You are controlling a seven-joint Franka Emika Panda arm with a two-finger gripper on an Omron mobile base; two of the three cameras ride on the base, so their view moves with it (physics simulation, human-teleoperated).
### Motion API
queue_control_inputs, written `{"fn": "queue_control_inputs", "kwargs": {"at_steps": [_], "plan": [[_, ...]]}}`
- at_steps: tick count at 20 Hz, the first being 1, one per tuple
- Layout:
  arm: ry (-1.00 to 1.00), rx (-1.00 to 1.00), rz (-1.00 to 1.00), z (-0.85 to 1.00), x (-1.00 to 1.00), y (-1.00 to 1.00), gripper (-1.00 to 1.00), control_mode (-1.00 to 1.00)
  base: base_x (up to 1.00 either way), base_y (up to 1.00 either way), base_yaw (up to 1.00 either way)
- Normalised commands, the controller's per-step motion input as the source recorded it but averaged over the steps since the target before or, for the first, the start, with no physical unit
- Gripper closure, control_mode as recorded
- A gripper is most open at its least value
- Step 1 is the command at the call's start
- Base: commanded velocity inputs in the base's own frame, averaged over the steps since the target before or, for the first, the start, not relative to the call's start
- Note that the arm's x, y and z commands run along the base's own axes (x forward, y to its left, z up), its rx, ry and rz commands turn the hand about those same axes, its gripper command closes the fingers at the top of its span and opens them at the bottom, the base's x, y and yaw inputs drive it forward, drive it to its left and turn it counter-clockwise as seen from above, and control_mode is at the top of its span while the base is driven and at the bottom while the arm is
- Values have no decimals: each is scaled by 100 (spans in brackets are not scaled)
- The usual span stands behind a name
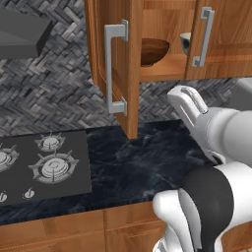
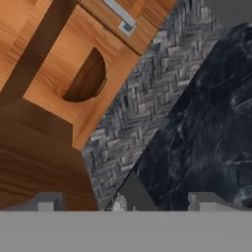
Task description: Open the cabinet. Pick the bowls from the counter and place them in the cabinet. Then close the cabinet.
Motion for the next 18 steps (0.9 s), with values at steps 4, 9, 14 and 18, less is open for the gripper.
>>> {"fn": "queue_control_inputs", "kwargs": {"at_steps": [4,9,14,18], "plan": [[-7,-1,0,0,0,44,-100,-100,0,0,0],[-8,-1,0,0,0,42,-100,-100,0,0,0],[-8,-2,0,0,0,41,-100,-100,0,0,0],[-6,-1,0,-2,0,42,-100,-100,0,0,0]]}}
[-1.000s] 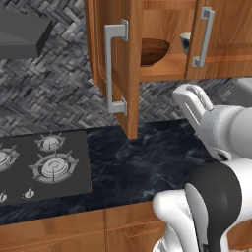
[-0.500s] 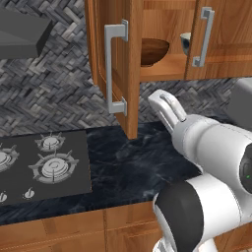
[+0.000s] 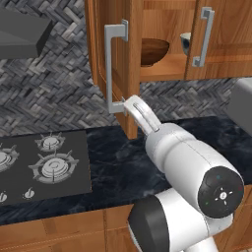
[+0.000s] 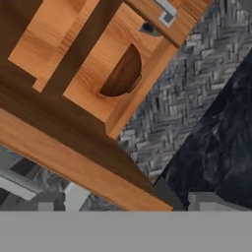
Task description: Open the cabinet. Pick the bowls from the counter and place them in the cabinet. Then close the cabinet.
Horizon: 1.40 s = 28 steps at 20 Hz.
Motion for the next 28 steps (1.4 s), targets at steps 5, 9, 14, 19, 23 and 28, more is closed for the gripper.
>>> {"fn": "queue_control_inputs", "kwargs": {"at_steps": [5,9,14,19,23,28], "plan": [[-8,-1,0,-11,9,48,-100,-100,0,0,0],[-6,-1,0,-2,18,48,-100,-100,0,0,0],[-6,0,-2,0,47,41,-100,-100,0,0,0],[-2,0,-7,0,72,24,-100,-100,0,0,0],[0,0,-10,-6,69,19,-100,-100,0,0,0],[0,-2,-16,-2,32,9,-100,-100,0,0,0]]}}
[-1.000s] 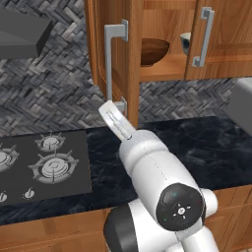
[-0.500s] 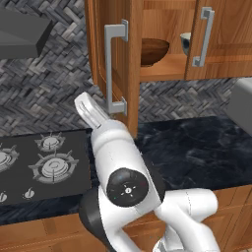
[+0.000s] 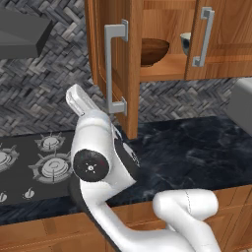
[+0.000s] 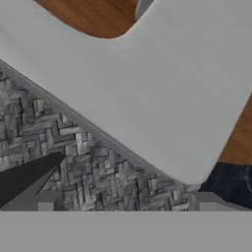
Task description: Open the cabinet. Pick the bowls from the counter and place them in the cabinet. Then close the cabinet.
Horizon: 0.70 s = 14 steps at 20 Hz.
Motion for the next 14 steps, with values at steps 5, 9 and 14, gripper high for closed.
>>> {"fn": "queue_control_inputs", "kwargs": {"at_steps": [5,9,14], "plan": [[2,-5,-24,0,0,0,-100,-100,0,0,0],[3,-1,-31,0,0,-9,-100,-100,0,0,0],[1,0,-20,0,0,-19,-100,-100,0,0,0]]}}
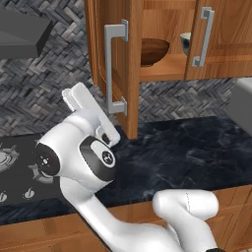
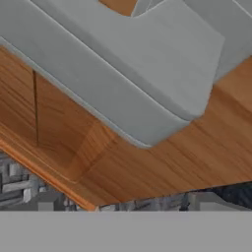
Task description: Open the cabinet. Pick the bowls from the counter and place them in the cabinet. Then close the cabinet.
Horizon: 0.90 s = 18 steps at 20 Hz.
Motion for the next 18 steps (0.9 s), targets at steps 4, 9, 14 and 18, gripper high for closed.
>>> {"fn": "queue_control_inputs", "kwargs": {"at_steps": [4,9,14,18], "plan": [[0,0,-9,0,12,-24,-100,-100,0,0,0],[0,0,0,0,37,-41,-100,-100,0,0,0],[0,0,0,0,43,-58,-100,-100,0,0,0],[0,0,2,0,42,-63,-100,-100,0,0,0]]}}
